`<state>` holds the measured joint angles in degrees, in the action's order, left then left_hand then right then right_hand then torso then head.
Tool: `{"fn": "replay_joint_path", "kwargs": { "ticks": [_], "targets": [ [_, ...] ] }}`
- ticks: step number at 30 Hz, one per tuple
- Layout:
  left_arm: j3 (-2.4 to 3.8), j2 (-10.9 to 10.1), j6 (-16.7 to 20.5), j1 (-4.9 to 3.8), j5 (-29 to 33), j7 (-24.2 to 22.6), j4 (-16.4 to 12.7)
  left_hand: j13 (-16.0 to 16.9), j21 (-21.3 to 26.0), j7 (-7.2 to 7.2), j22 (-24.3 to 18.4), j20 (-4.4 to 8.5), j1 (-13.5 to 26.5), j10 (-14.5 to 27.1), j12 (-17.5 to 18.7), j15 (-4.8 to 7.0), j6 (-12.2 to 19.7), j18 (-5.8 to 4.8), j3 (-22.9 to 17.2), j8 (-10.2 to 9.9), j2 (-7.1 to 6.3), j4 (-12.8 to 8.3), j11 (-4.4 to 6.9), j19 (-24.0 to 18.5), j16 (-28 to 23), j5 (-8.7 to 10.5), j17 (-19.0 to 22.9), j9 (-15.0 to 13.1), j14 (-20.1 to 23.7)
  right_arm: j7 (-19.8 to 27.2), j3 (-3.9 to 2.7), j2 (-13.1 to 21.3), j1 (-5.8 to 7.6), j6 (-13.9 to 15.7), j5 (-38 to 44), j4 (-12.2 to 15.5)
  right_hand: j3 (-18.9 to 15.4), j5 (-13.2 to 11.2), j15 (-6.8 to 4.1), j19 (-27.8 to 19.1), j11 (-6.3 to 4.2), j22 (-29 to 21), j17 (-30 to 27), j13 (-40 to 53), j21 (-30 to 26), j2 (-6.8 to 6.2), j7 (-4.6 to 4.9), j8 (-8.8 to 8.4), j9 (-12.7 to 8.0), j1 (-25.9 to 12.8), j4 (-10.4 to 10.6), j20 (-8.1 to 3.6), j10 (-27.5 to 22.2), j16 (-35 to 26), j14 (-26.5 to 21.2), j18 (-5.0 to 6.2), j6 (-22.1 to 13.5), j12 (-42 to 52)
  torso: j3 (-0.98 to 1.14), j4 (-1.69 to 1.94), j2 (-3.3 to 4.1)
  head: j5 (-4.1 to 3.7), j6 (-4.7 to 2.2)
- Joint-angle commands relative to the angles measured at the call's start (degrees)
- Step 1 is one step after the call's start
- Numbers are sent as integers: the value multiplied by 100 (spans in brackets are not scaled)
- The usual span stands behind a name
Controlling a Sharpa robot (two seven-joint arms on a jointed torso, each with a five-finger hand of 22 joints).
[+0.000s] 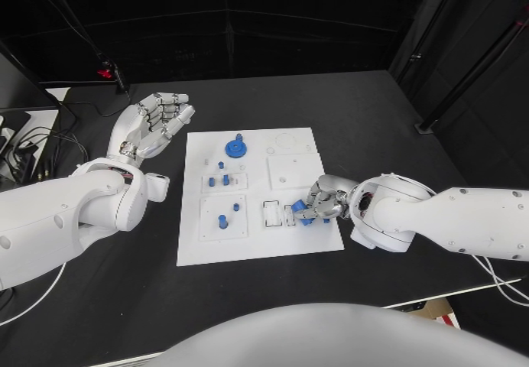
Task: Assemble the parts on the task board
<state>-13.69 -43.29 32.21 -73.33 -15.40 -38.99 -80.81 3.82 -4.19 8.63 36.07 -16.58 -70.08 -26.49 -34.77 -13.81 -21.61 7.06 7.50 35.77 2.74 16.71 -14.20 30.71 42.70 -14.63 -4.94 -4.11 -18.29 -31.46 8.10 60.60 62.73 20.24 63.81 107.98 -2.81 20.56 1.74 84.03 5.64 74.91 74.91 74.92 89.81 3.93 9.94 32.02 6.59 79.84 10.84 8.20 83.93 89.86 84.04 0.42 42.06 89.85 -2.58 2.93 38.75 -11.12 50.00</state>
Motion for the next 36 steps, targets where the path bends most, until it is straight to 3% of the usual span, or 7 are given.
{"fn": "replay_joint_path", "kwargs": {
  "ticks": [1,12,22,30,33,36],
  "targets": [
    [6,4,-58,-3,4,-575,2,-7,-33,796,-6,2,-7,33,-27,6,42,-59,22,36,71,2,-3,10,25,-29,5,5,29,406,35,67,-38,257,-678,87,89,20,4,597,-27,1509,1509,1508,19,-6,-81,-44,-23,79,-11,-20,607,14,596,-42,237,15,1,5,-3,13,0],
    [6,14,-67,3,4,-562,23,-7,-33,796,-6,2,-7,33,-28,6,41,-59,22,37,72,3,-3,9,26,-29,6,5,28,932,32,340,-34,812,-1152,328,308,38,-47,597,-105,1509,1509,1508,19,-97,-172,-343,-126,96,-34,-56,607,14,596,-42,702,15,-8,2,-1,32,0],
    [6,25,-77,9,4,-557,36,-7,-33,796,-8,2,-7,32,-31,7,40,-59,26,40,77,3,-2,8,31,-29,9,6,25,1270,31,417,-32,1105,-1574,356,415,25,-86,597,-179,1509,1509,1508,19,-140,-244,-515,-152,64,-23,-96,607,14,596,-42,988,15,-7,2,-3,44,0],
    [6,30,-85,15,4,-550,52,-7,-33,796,-8,2,-7,32,-31,7,40,-59,26,40,77,3,-2,8,31,-29,9,6,25,1756,25,505,-7,940,-2410,405,480,-8,-107,597,-171,1509,1509,1508,19,-196,-230,-788,-205,14,1,-121,607,14,596,-42,1057,15,-7,4,-6,92,0],
    [6,35,-86,16,4,-547,59,-7,-33,796,-8,2,-7,32,-31,7,40,-59,26,40,77,3,-2,8,31,-29,9,6,25,1906,23,495,38,858,-2779,416,486,-16,-104,597,-164,1509,1509,1508,19,-202,-220,-831,-212,-1,8,-121,607,14,596,-42,1060,15,-8,11,-5,94,0],
    [6,39,-86,18,4,-545,65,-7,-33,796,-8,2,-7,32,-31,7,40,-59,26,40,77,3,-2,8,31,-29,9,6,25,2011,22,447,87,773,-3076,398,484,-34,-99,597,-156,1509,1509,1508,19,-212,-213,-873,-216,-35,27,-118,607,14,596,-42,1083,15,-4,1,-4,145,0]
  ]
}}
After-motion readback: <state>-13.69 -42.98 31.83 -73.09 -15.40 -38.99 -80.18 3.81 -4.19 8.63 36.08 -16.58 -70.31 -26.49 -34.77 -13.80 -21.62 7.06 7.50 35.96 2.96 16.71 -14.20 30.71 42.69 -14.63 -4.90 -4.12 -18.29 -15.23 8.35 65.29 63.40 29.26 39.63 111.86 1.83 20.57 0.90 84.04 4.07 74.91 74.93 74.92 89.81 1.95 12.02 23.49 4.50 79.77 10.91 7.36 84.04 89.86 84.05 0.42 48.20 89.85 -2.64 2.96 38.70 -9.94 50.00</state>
